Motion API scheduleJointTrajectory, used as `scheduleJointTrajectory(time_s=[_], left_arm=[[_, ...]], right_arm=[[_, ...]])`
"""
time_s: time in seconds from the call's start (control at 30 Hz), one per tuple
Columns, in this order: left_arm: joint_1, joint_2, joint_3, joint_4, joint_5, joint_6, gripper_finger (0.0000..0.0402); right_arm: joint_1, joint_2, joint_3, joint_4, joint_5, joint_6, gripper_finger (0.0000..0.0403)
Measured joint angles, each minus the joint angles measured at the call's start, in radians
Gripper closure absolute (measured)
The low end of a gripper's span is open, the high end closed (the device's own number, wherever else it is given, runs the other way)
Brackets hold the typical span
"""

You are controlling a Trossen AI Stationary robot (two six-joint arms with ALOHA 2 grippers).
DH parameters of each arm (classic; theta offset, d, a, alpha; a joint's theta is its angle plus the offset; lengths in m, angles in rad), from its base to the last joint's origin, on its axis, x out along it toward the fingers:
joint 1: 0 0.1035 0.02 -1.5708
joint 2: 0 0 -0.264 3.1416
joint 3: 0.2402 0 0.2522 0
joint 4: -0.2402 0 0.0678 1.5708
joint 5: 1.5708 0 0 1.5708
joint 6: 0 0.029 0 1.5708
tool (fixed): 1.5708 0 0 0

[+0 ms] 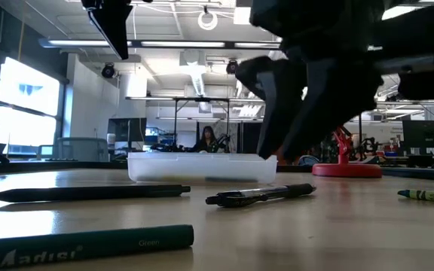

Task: Pick & place school supplies into a supply box
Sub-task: Put the black pen into the supply box

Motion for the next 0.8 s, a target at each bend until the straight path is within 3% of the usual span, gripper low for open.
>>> scheduleJointTrajectory(time_s=[0.27,0.47,0.63,0.73,0.8], left_arm=[[0.000,0.000,0.000,0.009,0.000,0.000,0.0307],[0.000,0.000,0.000,0.009,0.000,0.000,0.0307],[0.000,0.000,0.000,0.008,0.000,0.000,0.0307],[0.000,0.000,0.000,0.008,0.000,0.005,0.0307],[0.000,0.000,0.000,0.009,0.000,0.005,0.0307]], right_arm=[[-0.040,0.000,-0.171,0.204,0.003,0.064,0.0300],[-0.065,-0.005,-0.289,0.396,0.016,-0.001,0.0302],[-0.067,-0.005,-0.319,0.445,-0.016,-0.053,0.0345],[-0.067,-0.004,-0.298,0.434,-0.036,-0.032,0.0385],[-0.068,0.002,-0.267,0.432,-0.036,-0.005,0.0392]])
